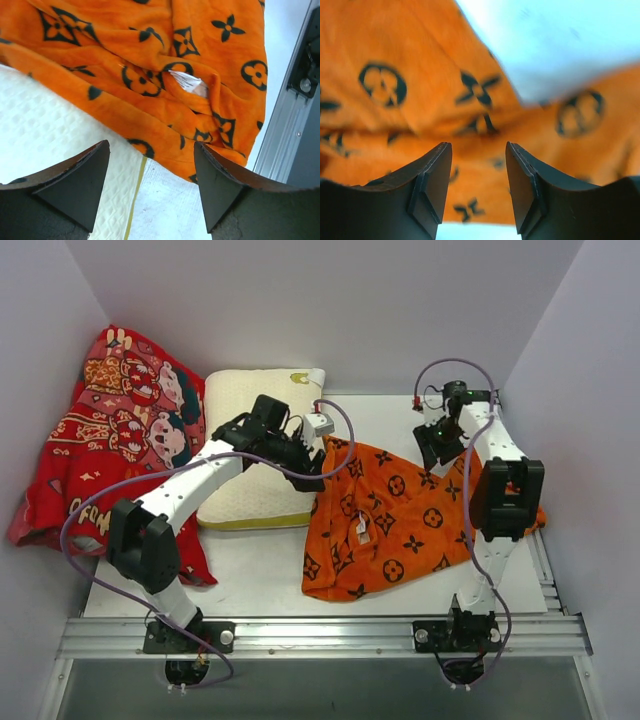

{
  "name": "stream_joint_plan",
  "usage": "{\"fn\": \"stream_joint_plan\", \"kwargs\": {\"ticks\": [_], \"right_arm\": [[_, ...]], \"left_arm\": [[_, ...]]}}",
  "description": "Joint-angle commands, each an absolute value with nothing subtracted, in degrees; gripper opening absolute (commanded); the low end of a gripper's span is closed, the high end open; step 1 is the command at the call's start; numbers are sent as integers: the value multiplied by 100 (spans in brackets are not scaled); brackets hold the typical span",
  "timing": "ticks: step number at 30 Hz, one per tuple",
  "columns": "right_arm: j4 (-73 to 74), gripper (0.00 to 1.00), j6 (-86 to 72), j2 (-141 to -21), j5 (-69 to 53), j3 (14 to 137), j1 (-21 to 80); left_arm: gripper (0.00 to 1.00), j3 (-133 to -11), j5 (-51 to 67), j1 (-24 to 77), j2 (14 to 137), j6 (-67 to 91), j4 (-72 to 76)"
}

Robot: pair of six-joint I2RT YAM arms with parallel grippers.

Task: Put the pillow into the pillowcase

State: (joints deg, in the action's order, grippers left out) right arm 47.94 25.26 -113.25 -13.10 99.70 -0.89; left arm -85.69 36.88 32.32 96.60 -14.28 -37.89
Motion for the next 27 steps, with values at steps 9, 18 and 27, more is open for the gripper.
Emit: {"fn": "stream_joint_plan", "kwargs": {"ticks": [9, 18, 27], "right_arm": [[4632, 47, 2470, -12104, -606, 9758, -288], [4956, 35, 2865, -11250, -185, 9045, -1089], [5229, 34, 3094, -11030, -290, 7990, -1933]], "left_arm": [[84, -8218, 3262, 3146, 9298, -1309, -3059], [84, -10357, 2479, 3699, 11526, -1661, -2848], [85, -13173, 2294, 4034, 14165, -1441, -2839]]}}
